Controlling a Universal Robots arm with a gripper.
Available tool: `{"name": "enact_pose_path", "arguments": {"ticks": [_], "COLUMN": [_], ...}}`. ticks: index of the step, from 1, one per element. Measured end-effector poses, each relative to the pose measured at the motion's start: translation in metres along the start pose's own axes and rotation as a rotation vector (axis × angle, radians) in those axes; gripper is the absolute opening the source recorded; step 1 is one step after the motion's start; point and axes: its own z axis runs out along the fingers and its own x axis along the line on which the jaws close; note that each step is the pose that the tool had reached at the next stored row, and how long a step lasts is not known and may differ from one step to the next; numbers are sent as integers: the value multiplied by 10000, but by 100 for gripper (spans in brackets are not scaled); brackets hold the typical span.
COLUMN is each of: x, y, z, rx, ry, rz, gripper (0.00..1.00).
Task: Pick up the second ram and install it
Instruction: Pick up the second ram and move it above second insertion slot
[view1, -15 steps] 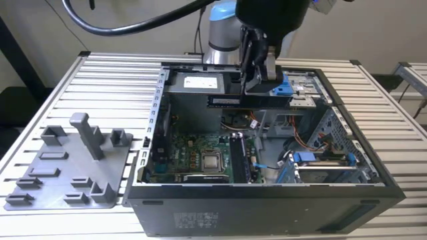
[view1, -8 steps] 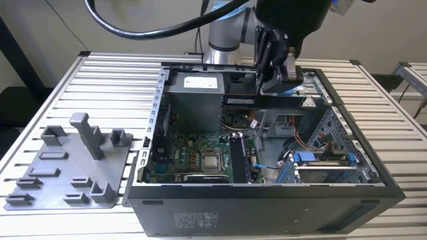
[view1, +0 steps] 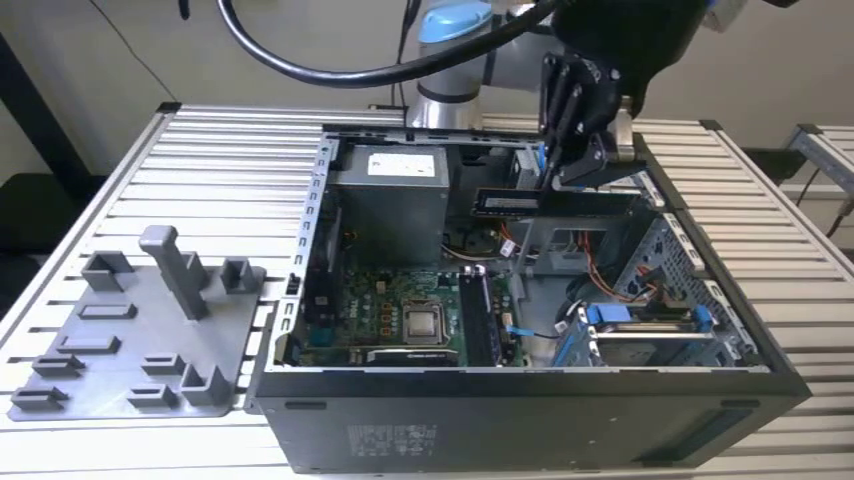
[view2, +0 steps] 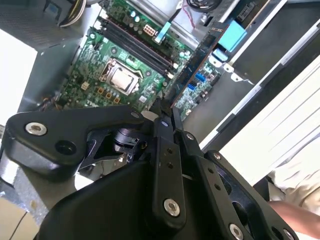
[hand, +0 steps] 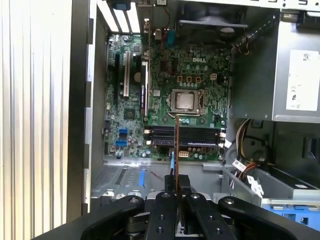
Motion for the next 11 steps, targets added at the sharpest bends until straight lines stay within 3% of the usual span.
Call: {"name": "enact_pose_path", "arguments": {"ticks": [4, 11], "x": [1, -8], "y": [-71, -43], "z": [-1, 0], "rx": [0, 5], "ry": [0, -1], "rz": [-1, -2], "gripper": [14, 14]}}
